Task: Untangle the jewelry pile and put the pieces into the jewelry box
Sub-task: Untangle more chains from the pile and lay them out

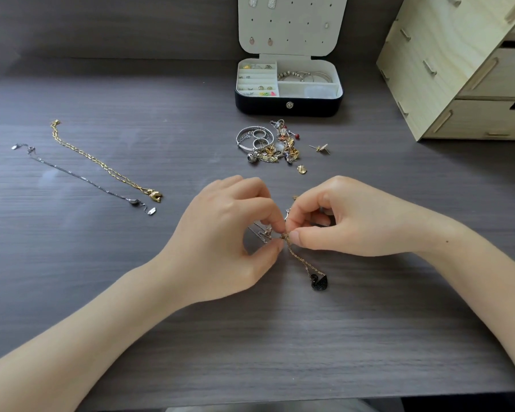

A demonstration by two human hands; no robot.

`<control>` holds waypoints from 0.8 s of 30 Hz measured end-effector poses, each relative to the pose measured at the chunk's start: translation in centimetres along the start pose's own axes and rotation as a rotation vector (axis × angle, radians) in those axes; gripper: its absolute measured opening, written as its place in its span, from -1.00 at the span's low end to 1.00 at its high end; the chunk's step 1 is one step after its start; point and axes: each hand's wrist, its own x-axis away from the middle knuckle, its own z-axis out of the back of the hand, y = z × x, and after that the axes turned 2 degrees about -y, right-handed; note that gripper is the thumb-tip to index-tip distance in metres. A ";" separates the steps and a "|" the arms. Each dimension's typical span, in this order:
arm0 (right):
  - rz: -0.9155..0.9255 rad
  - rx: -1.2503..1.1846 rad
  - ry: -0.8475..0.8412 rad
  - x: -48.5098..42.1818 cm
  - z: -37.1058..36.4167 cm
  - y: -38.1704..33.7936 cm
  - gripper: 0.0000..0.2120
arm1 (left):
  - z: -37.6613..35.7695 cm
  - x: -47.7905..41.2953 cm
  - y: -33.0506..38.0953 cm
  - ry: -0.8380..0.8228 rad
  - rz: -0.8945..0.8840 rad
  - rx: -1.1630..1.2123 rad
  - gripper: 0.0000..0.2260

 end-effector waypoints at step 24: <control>-0.108 -0.096 0.008 0.0 -0.1 -0.8 -0.88 | 0.0 -0.1 0.0 0.033 0.047 0.277 -0.89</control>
